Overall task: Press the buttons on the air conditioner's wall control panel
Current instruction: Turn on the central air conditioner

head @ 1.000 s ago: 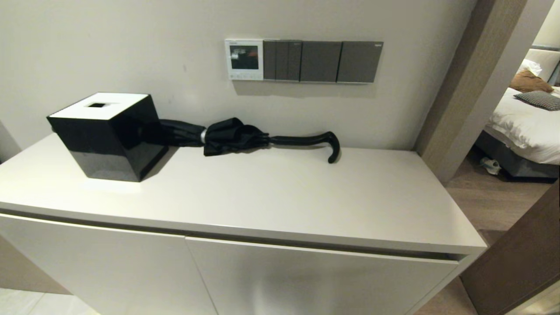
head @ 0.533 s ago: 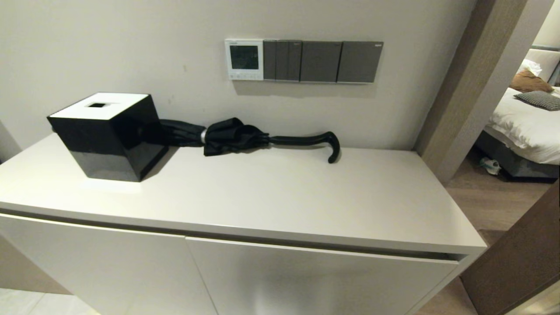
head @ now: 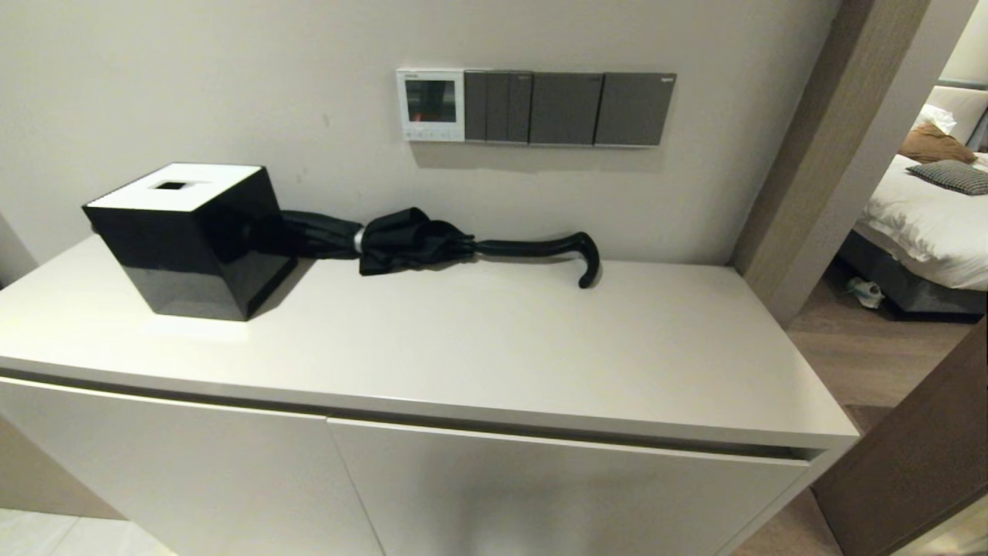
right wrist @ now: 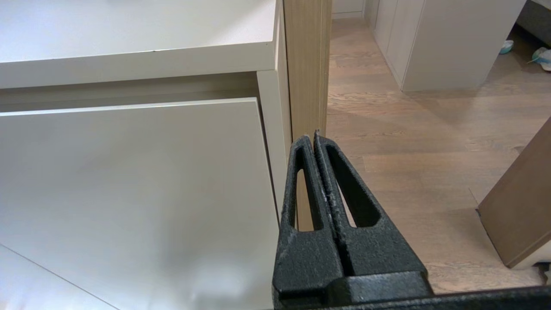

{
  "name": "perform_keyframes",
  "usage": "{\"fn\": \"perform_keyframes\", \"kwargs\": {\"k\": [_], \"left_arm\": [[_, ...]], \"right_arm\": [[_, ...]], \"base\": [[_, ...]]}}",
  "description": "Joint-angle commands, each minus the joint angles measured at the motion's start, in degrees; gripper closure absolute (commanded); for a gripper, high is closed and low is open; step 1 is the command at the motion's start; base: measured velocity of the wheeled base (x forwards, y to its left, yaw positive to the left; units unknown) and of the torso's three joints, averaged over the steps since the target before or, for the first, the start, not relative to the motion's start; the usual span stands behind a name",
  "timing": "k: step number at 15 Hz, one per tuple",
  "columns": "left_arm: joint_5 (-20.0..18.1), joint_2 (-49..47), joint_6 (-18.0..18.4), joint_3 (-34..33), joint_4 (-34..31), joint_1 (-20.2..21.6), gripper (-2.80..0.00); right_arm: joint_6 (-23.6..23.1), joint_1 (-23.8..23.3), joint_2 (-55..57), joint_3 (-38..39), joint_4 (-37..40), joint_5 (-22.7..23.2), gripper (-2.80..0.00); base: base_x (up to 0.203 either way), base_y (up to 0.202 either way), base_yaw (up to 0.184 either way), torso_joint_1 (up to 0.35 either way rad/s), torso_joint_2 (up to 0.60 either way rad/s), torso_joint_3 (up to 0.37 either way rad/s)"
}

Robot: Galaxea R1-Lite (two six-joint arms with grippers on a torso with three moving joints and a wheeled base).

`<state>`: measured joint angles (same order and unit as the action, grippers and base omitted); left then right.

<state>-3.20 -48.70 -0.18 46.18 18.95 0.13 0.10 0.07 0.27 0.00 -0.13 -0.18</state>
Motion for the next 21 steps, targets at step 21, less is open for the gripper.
{"fn": "perform_keyframes", "kwargs": {"k": [21], "left_arm": [[2.2, -48.0, -5.7, 26.5, 11.3, -27.3, 0.00]], "right_arm": [[0.0, 0.0, 0.1, 0.2, 0.0, 0.0, 0.00]], "base": [[0.000, 0.000, 0.000, 0.000, 0.00, 0.000]]}}
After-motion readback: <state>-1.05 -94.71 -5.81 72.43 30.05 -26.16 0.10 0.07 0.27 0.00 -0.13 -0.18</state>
